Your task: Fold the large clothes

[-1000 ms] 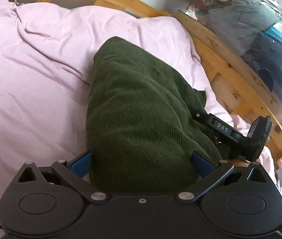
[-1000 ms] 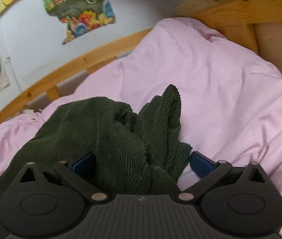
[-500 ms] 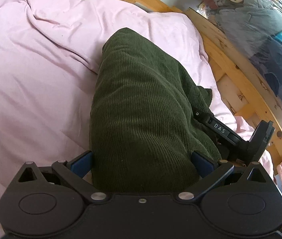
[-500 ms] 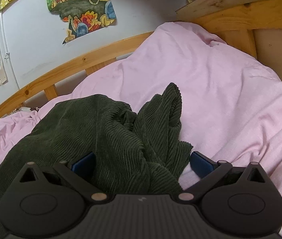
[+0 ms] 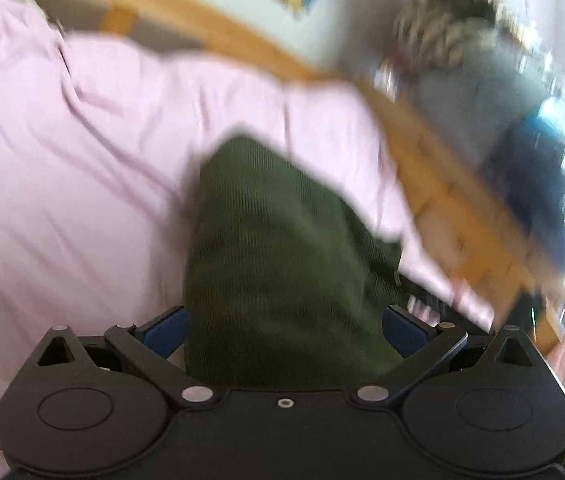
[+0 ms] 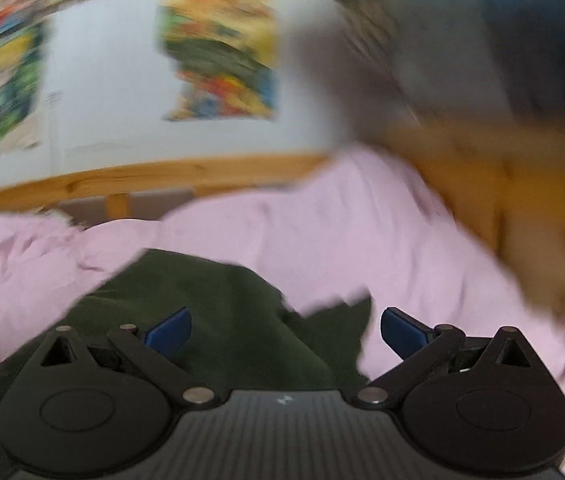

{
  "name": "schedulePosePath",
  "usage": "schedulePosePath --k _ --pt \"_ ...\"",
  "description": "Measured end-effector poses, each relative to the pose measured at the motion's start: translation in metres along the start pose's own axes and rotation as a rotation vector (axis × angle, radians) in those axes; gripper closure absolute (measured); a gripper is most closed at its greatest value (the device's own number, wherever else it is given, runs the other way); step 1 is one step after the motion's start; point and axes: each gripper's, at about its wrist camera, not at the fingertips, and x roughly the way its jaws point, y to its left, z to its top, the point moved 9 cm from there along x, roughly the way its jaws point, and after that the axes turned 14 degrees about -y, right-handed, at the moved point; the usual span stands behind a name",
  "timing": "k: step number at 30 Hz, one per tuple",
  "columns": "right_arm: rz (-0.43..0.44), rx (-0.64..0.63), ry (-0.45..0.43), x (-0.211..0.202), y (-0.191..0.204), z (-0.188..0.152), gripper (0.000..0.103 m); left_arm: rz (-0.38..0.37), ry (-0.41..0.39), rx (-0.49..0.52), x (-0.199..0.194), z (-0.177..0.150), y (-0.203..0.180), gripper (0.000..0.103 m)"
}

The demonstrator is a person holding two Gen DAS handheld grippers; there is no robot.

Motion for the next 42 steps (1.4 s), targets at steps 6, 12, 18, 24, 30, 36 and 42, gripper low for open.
schedulePosePath --k 6,12,18,24,30,36,42 --pt "0.228 -0.113 0.047 -0.016 0.084 -0.014 0.001 0.203 -0.164 -0.082 -0.024 0.035 0.038 0.001" --pt "0.186 -0.109 -0.039 -0.018 0.094 -0.037 0.000 0.279 -0.164 -0.136 -0.035 0.038 0.058 0.001" --pt "0.163 -0.173 -0.077 -0.016 0.105 -0.052 0.001 0.277 -0.137 -0.130 -0.037 0.034 0.066 0.001" --pt "0.199 0.057 -0.013 -0.012 0.067 -0.029 0.000 0.274 -0.122 -0.138 -0.032 0.029 0.065 0.001" --pt "-0.121 0.220 -0.017 0.002 -0.035 -0.016 0.000 0.209 -0.077 -0.099 -0.031 0.023 0.048 0.001" --pt "-0.053 0.548 0.188 0.037 -0.074 -0.068 0.000 0.099 0.056 0.023 -0.005 0.002 0.019 0.001" --pt "-0.016 0.368 0.207 0.048 -0.049 -0.078 0.000 0.077 0.226 0.120 0.029 -0.025 0.005 0.001"
